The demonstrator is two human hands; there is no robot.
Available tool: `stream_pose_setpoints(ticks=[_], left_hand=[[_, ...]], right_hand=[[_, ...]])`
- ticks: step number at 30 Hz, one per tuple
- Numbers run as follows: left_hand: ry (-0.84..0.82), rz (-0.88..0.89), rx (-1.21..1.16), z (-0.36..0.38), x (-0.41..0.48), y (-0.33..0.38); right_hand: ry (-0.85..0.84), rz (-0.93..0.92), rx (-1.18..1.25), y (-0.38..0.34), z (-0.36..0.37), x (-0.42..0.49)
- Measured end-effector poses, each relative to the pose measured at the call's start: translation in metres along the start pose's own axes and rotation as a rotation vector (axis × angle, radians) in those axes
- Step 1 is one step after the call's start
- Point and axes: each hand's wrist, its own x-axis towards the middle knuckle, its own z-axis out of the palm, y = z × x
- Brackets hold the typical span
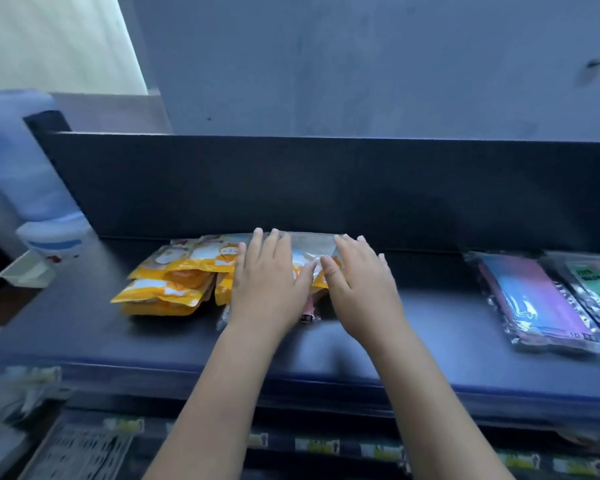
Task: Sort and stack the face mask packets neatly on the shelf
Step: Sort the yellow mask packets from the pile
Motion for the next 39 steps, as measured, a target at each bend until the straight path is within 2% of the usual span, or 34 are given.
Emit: stream_pose_setpoints(ticks=[7,19,26,28,33,36,39], left_hand=[[0.008,-0.079,0.023,-0.01,-0.002,-0.043],[-0.004,-0.148,-0.028,-0.025,-0.005,-0.172],[-0.053,-0.19,-0.106,-0.034,0.006,-0.254],[-0.076,-0.198,-0.13,-0.034,0.012,-0.271],[-0.187,-0.263,-0.289,-0.03,0.027,-0.294],[-0.241,-0.384,-0.469,-0.027,0.036,-0.302],[-0.157,-0.477,-0.684,-0.023,0.043,-0.311]], right_hand=[[-0.006,-0.007,0.062,-0.021,0.012,0.012],[0.017,-0.081,-0.141,-0.1,0.079,0.014],[0.088,-0.016,0.022,-0.151,0.129,0.023],[0.092,-0.014,-0.007,-0.16,0.139,0.028],[0.011,0.006,-0.168,-0.172,0.165,0.036],[0.097,0.036,-0.251,-0.171,0.181,0.038],[0.206,0.064,-0.297,-0.169,0.19,0.04]])
